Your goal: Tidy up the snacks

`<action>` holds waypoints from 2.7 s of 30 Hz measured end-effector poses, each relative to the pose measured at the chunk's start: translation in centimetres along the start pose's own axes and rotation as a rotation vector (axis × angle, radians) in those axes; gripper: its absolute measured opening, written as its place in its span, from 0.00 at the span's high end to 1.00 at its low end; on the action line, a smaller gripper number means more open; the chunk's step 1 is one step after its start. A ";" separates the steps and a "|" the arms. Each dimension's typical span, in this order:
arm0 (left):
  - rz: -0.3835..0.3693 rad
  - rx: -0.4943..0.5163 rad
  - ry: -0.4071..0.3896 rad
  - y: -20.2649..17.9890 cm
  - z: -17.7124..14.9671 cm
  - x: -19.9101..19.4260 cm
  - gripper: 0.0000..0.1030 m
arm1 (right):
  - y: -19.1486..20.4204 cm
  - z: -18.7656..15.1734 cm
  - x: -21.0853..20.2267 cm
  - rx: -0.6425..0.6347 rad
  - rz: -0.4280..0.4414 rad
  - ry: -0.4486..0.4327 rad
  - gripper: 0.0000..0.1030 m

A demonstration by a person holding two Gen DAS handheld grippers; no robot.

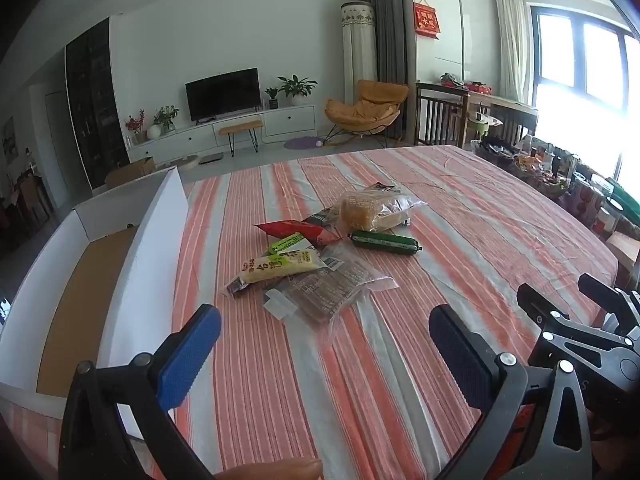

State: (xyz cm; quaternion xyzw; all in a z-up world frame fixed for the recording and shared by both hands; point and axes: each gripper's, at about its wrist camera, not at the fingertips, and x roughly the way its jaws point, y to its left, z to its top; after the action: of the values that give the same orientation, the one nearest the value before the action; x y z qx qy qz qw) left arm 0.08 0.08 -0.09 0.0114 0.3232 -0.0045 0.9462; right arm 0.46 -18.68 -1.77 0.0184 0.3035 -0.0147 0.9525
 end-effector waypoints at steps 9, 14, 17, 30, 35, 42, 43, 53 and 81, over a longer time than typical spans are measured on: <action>0.014 0.003 -0.005 0.1 -0.3 0.4 0.00 | 0.6 0.3 -0.5 -0.013 -0.004 -0.011 0.11; -0.001 -0.007 0.016 0.3 -0.5 0.3 0.00 | 1.9 -0.4 -0.8 -0.061 -0.017 -0.037 0.11; -0.009 -0.001 0.019 0.1 -0.6 0.3 0.00 | 1.9 -0.2 -1.0 -0.073 -0.016 -0.044 0.11; -0.021 0.003 0.029 0.0 -0.8 0.4 0.00 | 1.8 -0.1 -1.0 -0.077 -0.017 -0.046 0.11; -0.024 0.000 0.028 0.0 -0.8 0.6 0.00 | 2.0 -0.3 -1.0 -0.084 -0.019 -0.051 0.11; -0.023 -0.004 0.028 0.0 -0.9 0.4 0.00 | 2.0 -0.3 -1.0 -0.084 -0.019 -0.051 0.11; -0.024 -0.003 0.028 0.0 -0.9 0.4 0.00 | 2.0 -0.4 -1.0 -0.085 -0.019 -0.052 0.11; -0.028 -0.004 0.026 0.0 -0.9 0.3 0.00 | 2.1 -0.4 -1.0 -0.086 -0.019 -0.053 0.11; -0.032 -0.002 0.027 -0.1 -0.9 0.2 0.00 | 2.2 -0.5 -0.8 -0.086 -0.019 -0.043 0.11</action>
State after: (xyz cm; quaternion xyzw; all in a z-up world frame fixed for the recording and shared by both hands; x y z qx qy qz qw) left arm -0.37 -0.02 -0.94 0.0056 0.3363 -0.0192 0.9415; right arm -0.42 -16.47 -1.63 -0.0257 0.2834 -0.0111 0.9586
